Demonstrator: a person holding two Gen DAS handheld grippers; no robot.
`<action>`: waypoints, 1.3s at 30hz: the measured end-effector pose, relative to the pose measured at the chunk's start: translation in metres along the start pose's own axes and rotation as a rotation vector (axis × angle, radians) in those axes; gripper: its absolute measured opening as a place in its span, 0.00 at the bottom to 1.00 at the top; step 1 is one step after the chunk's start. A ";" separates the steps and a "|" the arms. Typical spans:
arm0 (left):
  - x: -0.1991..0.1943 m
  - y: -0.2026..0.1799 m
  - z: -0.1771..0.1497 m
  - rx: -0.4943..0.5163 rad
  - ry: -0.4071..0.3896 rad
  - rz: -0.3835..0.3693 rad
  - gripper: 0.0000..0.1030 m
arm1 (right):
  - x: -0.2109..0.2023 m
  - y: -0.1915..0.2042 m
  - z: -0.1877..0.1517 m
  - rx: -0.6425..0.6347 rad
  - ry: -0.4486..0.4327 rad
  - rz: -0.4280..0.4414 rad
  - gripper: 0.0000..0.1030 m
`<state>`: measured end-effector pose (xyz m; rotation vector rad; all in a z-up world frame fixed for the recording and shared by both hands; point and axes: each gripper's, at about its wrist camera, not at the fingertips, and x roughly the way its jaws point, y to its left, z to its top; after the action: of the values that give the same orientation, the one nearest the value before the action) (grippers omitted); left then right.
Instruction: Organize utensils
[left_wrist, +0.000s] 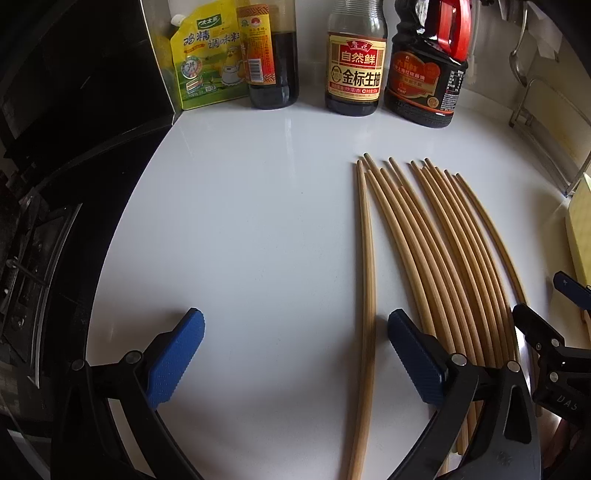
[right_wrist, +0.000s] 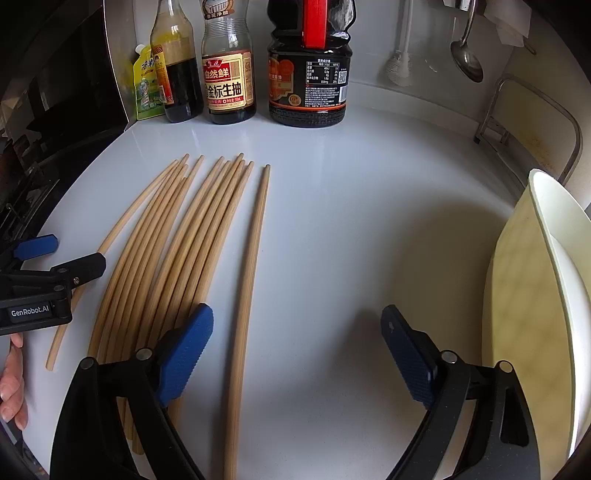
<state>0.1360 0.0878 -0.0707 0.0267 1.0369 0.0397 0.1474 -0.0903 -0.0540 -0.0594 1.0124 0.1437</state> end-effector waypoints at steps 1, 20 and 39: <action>0.002 0.000 0.002 0.000 0.004 -0.011 0.95 | 0.001 0.000 0.002 0.005 0.000 0.005 0.79; -0.013 -0.014 0.002 0.037 -0.043 -0.113 0.07 | -0.003 0.023 0.006 -0.087 -0.008 0.024 0.06; -0.084 -0.039 0.050 0.067 -0.214 -0.246 0.07 | -0.093 -0.021 0.018 0.090 -0.258 0.071 0.06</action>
<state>0.1369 0.0444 0.0257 -0.0350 0.8215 -0.2178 0.1170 -0.1174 0.0343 0.0757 0.7622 0.1663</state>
